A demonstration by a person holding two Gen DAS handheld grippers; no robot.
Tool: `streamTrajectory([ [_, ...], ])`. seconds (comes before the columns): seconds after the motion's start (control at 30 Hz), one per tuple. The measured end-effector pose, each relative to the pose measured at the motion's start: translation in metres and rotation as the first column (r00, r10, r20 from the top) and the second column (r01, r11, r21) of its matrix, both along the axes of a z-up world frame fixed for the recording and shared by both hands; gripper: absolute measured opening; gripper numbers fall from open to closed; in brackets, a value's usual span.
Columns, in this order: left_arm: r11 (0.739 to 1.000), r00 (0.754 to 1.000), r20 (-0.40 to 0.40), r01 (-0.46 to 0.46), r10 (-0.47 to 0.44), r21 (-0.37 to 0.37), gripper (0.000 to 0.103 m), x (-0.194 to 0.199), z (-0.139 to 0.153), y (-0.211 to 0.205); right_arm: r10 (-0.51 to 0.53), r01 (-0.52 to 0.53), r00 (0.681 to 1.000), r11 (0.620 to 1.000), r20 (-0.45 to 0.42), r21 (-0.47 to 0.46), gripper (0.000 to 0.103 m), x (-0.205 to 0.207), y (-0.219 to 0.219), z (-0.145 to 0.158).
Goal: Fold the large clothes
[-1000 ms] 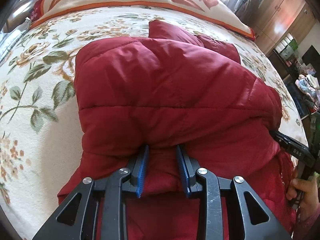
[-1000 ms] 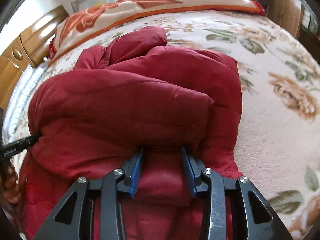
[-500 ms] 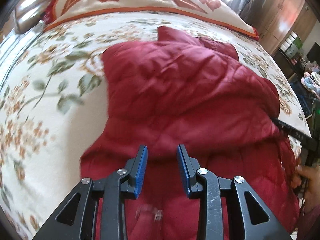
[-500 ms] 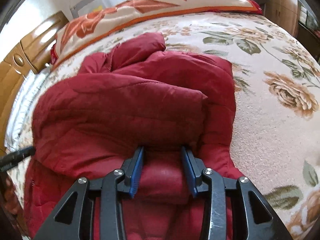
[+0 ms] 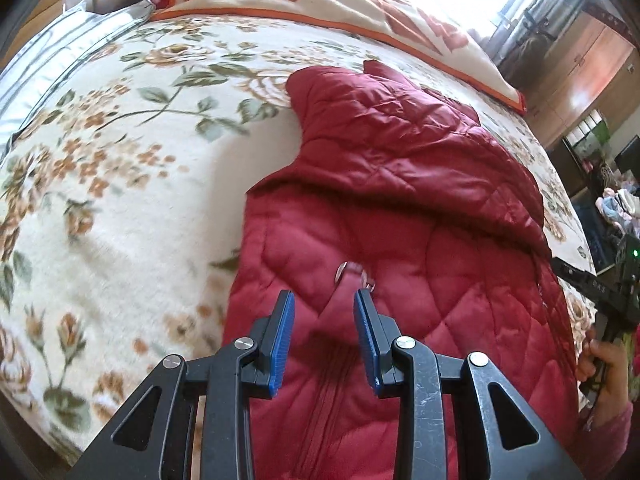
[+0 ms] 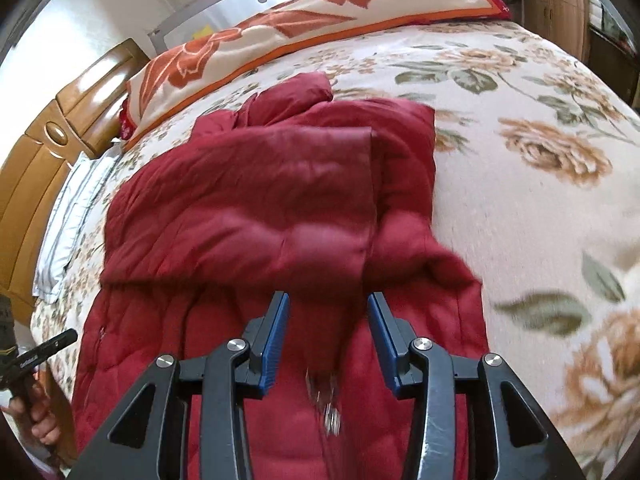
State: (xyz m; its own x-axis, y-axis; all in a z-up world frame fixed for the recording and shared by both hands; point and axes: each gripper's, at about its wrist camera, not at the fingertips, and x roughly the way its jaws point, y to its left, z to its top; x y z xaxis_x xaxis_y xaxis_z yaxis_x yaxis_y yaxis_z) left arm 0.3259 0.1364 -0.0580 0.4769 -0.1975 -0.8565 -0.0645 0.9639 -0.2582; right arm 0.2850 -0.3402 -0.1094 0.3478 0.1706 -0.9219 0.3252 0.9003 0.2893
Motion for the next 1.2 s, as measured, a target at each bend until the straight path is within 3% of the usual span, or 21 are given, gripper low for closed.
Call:
streamTrajectory([
  [0.23, 1.0, 1.0, -0.008, -0.017, 0.017, 0.003, 0.031, -0.029, 0.004, 0.015, 0.026, -0.027, 0.999, 0.999, 0.024, 0.026, 0.052, -0.039, 0.012, 0.021],
  [0.37, 1.0, 1.0, -0.022, -0.017, 0.017, 0.001, 0.037, -0.041, 0.003, 0.019, 0.031, -0.034, 0.999, 0.998, 0.039, 0.059, 0.061, -0.063, 0.015, 0.032],
  [0.5, 1.0, 1.0, -0.03, -0.003, 0.003, -0.007, 0.048, -0.049, 0.002, 0.023, 0.023, -0.025, 0.999, 0.996, 0.033, 0.082, 0.063, -0.089, 0.008, 0.039],
  [0.97, 0.998, 0.995, -0.089, 0.036, -0.04, -0.046, 0.059, -0.076, -0.015, 0.032, -0.097, 0.1, 0.994, 0.993, -0.06, 0.065, 0.063, -0.168, -0.033, 0.034],
  [1.2, 0.995, 0.991, -0.102, 0.077, -0.083, -0.058, 0.066, -0.092, -0.019, 0.026, -0.07, 0.08, 0.992, 0.992, -0.101, 0.094, 0.063, -0.195, -0.031, 0.028],
])
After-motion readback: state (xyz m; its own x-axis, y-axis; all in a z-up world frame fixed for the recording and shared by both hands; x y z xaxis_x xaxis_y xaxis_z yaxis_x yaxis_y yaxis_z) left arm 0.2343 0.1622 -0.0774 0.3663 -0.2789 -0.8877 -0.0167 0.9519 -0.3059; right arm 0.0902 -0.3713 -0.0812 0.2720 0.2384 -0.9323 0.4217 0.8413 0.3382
